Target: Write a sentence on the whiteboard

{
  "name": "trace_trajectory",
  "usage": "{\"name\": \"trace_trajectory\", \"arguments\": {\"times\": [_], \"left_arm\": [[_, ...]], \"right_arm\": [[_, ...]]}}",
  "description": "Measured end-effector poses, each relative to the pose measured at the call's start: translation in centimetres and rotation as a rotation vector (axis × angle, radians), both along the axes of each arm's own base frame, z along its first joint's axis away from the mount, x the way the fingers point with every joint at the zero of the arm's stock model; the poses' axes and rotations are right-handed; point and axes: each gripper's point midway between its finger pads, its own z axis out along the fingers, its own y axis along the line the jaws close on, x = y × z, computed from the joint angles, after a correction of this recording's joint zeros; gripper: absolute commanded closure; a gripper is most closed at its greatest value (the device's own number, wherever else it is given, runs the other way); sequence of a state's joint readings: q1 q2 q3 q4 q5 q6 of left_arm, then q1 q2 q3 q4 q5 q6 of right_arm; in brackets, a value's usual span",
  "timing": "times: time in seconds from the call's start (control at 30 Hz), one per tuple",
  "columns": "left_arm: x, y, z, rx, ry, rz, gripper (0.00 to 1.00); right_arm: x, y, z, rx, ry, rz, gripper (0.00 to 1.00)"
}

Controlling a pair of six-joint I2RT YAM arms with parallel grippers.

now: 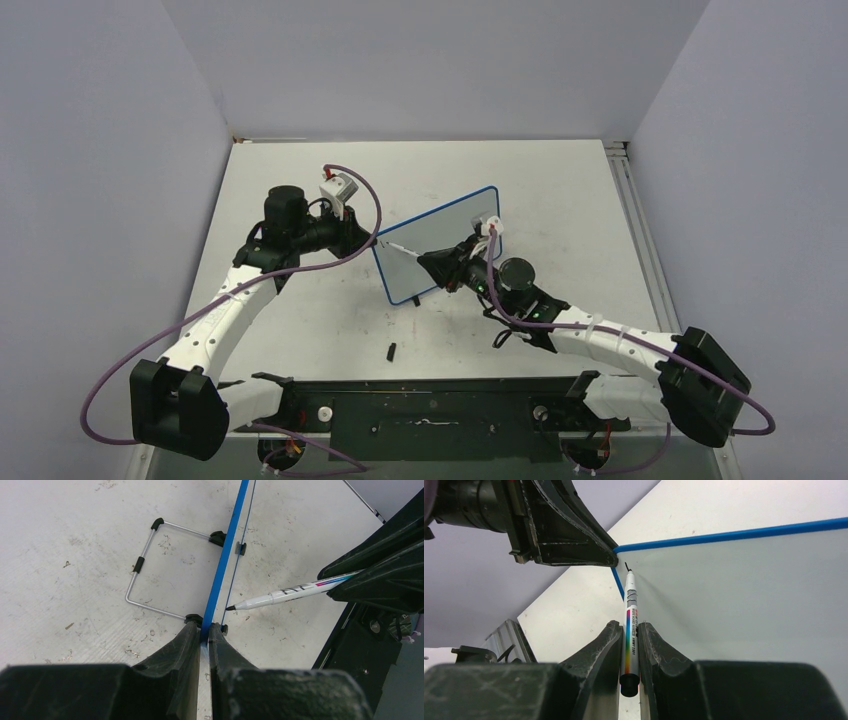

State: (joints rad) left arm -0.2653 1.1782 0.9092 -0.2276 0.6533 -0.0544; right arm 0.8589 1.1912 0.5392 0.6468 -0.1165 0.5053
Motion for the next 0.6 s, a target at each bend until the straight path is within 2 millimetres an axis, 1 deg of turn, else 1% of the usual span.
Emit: {"name": "trace_trajectory", "arguments": {"times": [0.17, 0.6], "left_arm": [[0.0, 0.0, 0.0, -0.001, 0.0, -0.002, 1.0], [0.0, 0.0, 0.0, -0.001, 0.0, -0.003, 1.0]], "right_arm": [[0.0, -0.3, 1.2, 0.023, -0.026, -0.012, 0.95], [0.5, -0.4, 1.3, 0.027, -0.043, -0.031, 0.95]]}}
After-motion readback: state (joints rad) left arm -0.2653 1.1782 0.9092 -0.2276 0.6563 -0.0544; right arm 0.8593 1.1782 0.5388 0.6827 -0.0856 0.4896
